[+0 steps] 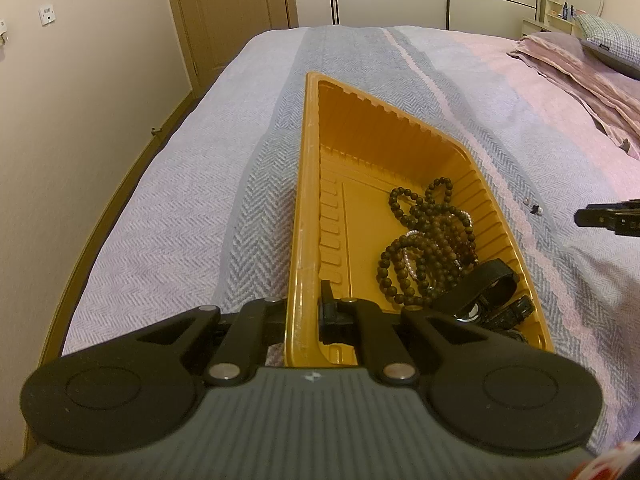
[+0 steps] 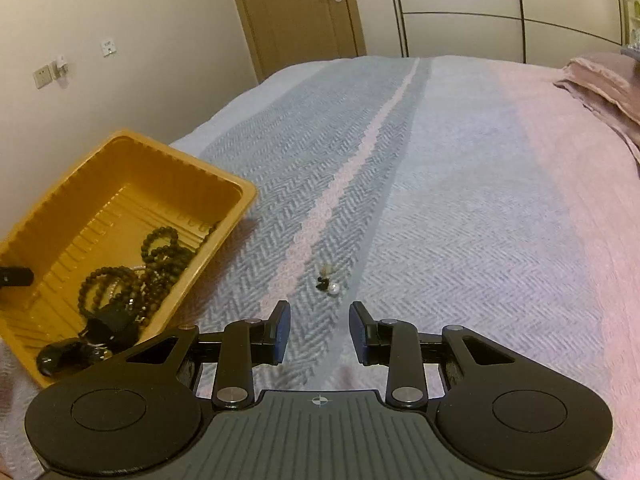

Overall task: Organize jewelry
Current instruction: 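Move the right tool to the pearl earring and grasp it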

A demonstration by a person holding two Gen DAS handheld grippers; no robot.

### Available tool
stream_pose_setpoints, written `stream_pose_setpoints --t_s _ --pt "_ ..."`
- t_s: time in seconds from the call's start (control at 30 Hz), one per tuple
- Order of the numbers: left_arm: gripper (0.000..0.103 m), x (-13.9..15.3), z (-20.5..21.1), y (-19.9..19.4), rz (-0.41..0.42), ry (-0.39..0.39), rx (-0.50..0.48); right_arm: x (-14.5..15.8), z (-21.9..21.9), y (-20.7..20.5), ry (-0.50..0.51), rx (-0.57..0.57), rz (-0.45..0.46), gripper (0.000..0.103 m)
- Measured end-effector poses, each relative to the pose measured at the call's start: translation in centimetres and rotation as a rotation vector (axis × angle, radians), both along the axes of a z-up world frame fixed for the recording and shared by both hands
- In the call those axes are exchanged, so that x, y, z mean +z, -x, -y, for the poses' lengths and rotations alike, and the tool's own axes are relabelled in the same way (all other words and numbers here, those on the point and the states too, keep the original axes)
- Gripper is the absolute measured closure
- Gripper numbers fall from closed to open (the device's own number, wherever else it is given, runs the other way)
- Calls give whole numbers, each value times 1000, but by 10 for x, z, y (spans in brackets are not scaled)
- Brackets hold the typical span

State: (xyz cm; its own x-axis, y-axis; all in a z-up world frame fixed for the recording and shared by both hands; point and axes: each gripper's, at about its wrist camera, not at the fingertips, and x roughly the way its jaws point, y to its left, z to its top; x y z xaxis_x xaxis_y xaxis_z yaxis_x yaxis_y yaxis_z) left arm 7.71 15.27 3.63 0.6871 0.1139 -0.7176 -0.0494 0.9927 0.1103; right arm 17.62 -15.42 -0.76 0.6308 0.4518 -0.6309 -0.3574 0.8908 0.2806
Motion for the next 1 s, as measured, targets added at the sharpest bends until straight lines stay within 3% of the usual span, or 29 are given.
stream_pose_setpoints --t_s 0.43,0.57,0.7,1.0 --pt "97 2 1 0 3 -4 -4 -30 -30 -44 161 126 42 73" --pt "97 3 2 0 7 -4 -7 -39 -39 -52 221 166 47 82" --pt "97 4 2 0 7 -5 -8 -42 -44 -50 241 183 57 95" --pt "97 5 1 0 9 -3 -8 -23 -43 -23 240 179 109 95"
